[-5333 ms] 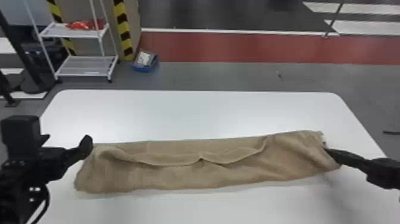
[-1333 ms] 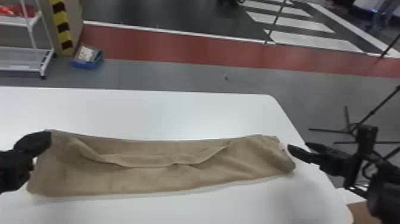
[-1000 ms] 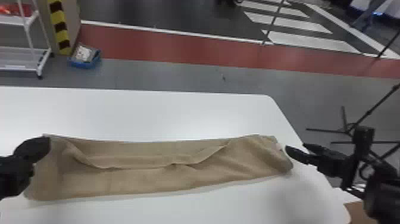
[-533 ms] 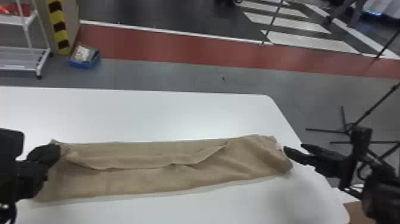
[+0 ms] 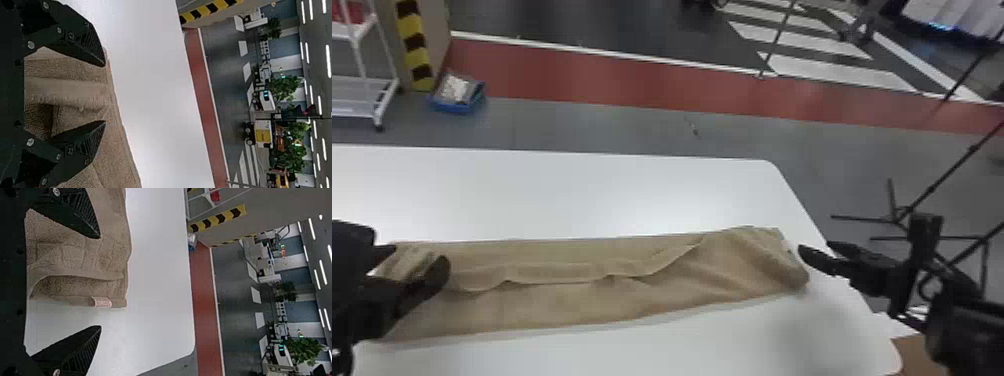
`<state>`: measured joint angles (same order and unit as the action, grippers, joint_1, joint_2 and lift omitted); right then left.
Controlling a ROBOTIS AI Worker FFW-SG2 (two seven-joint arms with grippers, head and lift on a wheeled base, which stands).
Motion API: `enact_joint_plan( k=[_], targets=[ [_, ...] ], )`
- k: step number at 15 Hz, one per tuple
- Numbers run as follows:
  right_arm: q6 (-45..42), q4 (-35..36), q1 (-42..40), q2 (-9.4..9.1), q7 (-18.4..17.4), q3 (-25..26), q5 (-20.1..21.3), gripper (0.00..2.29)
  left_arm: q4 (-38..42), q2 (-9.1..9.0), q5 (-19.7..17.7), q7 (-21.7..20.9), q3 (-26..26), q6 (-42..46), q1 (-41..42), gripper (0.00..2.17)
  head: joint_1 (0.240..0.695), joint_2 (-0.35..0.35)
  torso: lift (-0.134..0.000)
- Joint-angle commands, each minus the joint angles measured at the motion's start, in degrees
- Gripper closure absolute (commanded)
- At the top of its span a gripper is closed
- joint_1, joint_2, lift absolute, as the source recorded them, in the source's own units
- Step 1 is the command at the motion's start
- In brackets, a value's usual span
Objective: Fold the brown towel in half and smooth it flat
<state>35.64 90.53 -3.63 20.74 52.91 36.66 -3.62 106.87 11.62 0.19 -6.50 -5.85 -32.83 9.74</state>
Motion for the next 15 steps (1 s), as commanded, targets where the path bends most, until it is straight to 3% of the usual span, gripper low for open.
enact_joint_plan(
  k=[1, 6, 10, 15],
  targets=[
    [0.0, -0.01, -0.15, 0.0, 0.0, 0.08, -0.07, 0.06, 0.18, 0.07, 0.07, -0.09, -0.04, 0.0, 0.1, 0.15, 0.695, -0.332, -0.116],
    [-0.17, 0.08, -0.5, 0.09, 0.0, 0.16, -0.78, 0.06, -0.61, 0.07, -0.46, -0.44, 0.31, 0.0, -1.13, 0.17, 0.695, -0.334, -0.116],
    [-0.17, 0.08, -0.5, 0.09, 0.0, 0.25, -0.6, 0.06, -0.52, 0.07, -5.03, -2.11, 2.24, 0.35, -2.27, 0.28, 0.695, -0.327, -0.116],
    [-0.35, -0.01, -0.68, 0.09, -0.09, 0.25, -0.69, 0.06, -2.45, 0.16, -4.76, -2.29, 2.24, -1.93, -3.42, 0.34, 0.695, -0.326, -0.116]
  ],
)
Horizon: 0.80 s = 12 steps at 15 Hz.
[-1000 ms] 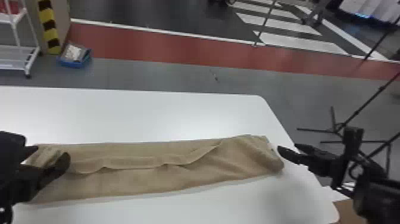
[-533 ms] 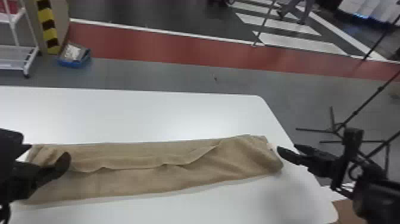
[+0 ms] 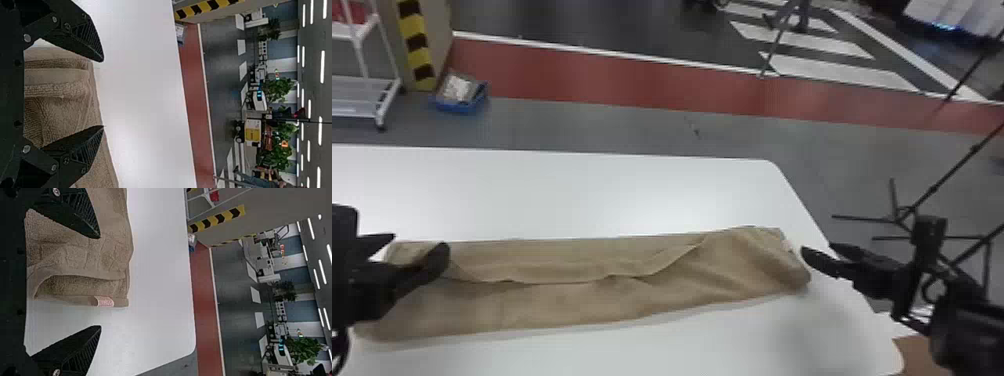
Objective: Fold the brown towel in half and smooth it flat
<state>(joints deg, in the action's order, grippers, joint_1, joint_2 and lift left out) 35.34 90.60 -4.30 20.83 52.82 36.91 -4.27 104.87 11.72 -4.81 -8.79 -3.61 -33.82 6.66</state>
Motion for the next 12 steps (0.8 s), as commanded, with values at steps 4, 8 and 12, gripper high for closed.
enact_joint_plan(
  k=[4, 8, 12],
  targets=[
    [-0.05, -0.07, 0.08, 0.0, -0.08, -0.09, -0.03, 0.06, -0.89, 0.06, 1.82, 0.09, -0.26, -3.59, -0.51, 0.48, 0.695, -0.32, -0.116],
    [-0.05, 0.02, 0.08, 0.0, 0.0, 0.0, -0.03, 0.06, -0.98, 0.23, 1.82, 0.0, -0.09, -3.94, -0.69, 0.59, 0.695, -0.316, -0.116],
    [-0.05, 0.02, 0.0, 0.09, 0.0, 0.09, -0.03, 0.06, -0.28, 0.23, 0.59, 0.0, 0.18, -3.94, -0.69, 0.86, 0.695, -0.314, -0.116]
  ],
)
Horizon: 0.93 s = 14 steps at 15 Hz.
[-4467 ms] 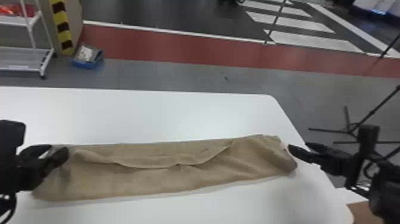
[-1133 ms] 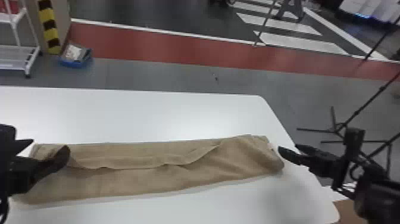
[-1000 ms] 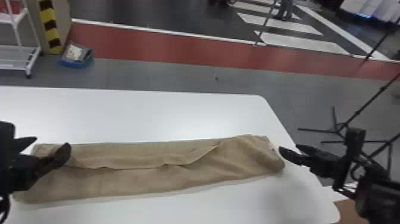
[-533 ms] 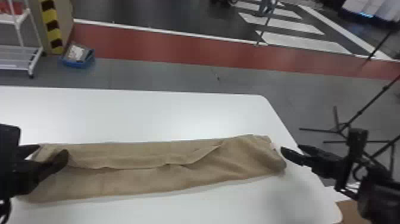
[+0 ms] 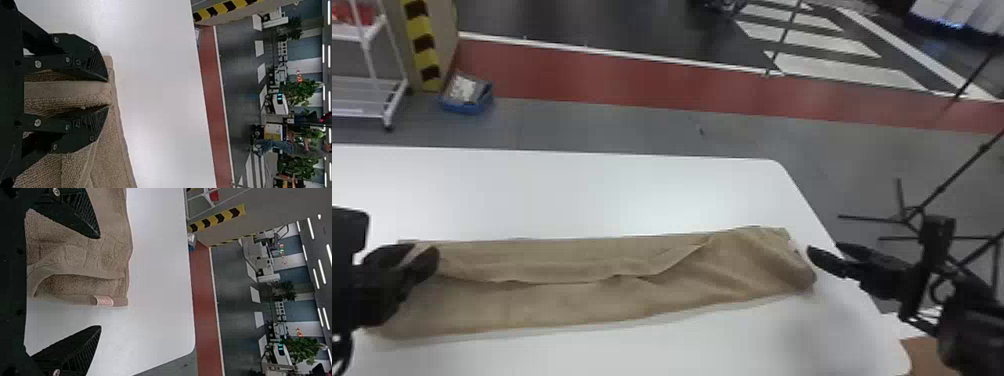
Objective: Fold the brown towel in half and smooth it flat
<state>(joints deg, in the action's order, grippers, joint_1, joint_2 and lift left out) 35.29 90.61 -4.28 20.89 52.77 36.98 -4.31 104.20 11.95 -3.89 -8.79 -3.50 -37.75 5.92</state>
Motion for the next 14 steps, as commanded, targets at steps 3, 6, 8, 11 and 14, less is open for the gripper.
enact_joint_plan(
  k=[3, 6, 8, 11, 14],
  targets=[
    [-0.17, 0.0, -0.03, 0.03, 0.05, 0.11, 0.0, 0.07, 1.01, 0.0, -0.33, 0.18, 0.08, -0.36, 0.41, 1.36, 0.695, -0.317, -0.116],
    [-0.52, 0.09, -0.12, 0.03, -0.03, 0.2, 0.0, 0.07, 3.82, 0.0, -0.33, 0.35, 0.96, -0.18, 2.08, 1.43, 0.695, -0.319, -0.116],
    [-1.57, 0.18, -0.12, -0.06, -0.91, -0.16, 0.09, 0.07, 7.16, 0.0, -0.59, 0.35, 2.27, 0.0, 4.27, 1.43, 0.695, -0.32, -0.116],
    [-4.74, -0.44, -0.2, -0.33, -2.5, -1.3, 0.7, 0.07, 10.5, 0.0, -1.12, 0.26, 2.98, 0.35, 6.29, 1.43, 0.695, -0.315, -0.116],
    [-9.31, -4.22, 0.94, -0.33, -4.17, -2.62, 0.7, 0.22, 10.94, 0.09, -1.12, 0.0, 1.92, 0.35, 6.12, 1.43, 0.695, -0.317, -0.116]
  ],
)
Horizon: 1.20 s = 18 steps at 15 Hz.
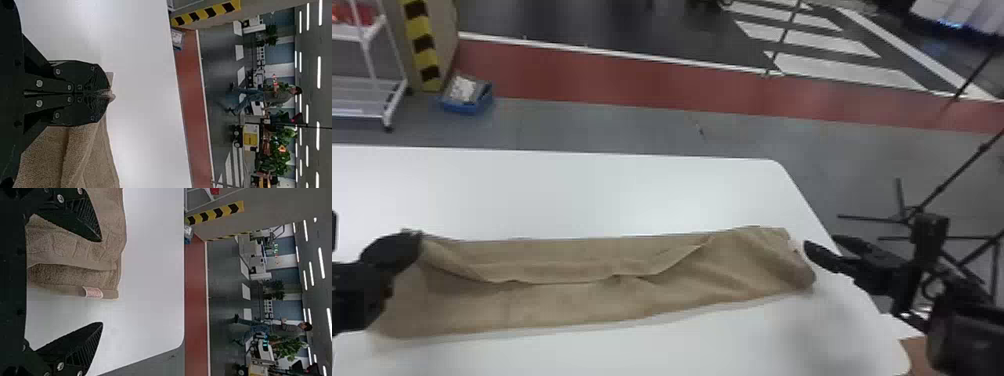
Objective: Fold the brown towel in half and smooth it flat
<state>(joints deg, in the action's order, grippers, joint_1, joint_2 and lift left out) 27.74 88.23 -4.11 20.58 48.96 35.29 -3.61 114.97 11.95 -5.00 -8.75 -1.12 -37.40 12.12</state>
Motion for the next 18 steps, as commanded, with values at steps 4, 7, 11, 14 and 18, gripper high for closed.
enact_joint_plan(
  k=[4, 7, 11, 14, 18],
  targets=[
    [-6.51, -8.69, 5.07, -0.36, -3.35, -4.8, 0.0, 0.41, -0.01, 0.09, 0.25, -0.04, -1.17, 0.0, -0.17, 1.43, 0.695, -0.316, -0.116],
    [-7.39, -12.47, 7.45, -0.62, -3.7, -8.05, 0.0, 0.41, -1.07, 0.26, 0.34, -0.04, -1.78, 0.0, -0.7, 1.43, 0.695, -0.302, -0.116],
    [-8.27, -14.31, 8.85, -1.5, -4.14, -10.77, 1.32, 0.53, -2.03, 0.7, 0.34, -0.04, -1.87, 0.18, -1.31, 1.43, 0.695, -0.266, -0.116],
    [-7.56, -14.67, 9.47, -1.42, -4.14, -11.56, 2.2, 0.74, -2.3, 0.97, 0.34, -0.04, -1.78, 0.18, -1.58, 1.43, 0.695, -0.249, -0.116],
    [-7.04, -14.58, 9.56, -1.33, -4.05, -11.04, 2.38, 1.23, -2.39, 0.97, 0.25, 0.05, -1.61, 0.53, -1.66, 1.43, 0.695, -0.24, -0.116]
  ],
)
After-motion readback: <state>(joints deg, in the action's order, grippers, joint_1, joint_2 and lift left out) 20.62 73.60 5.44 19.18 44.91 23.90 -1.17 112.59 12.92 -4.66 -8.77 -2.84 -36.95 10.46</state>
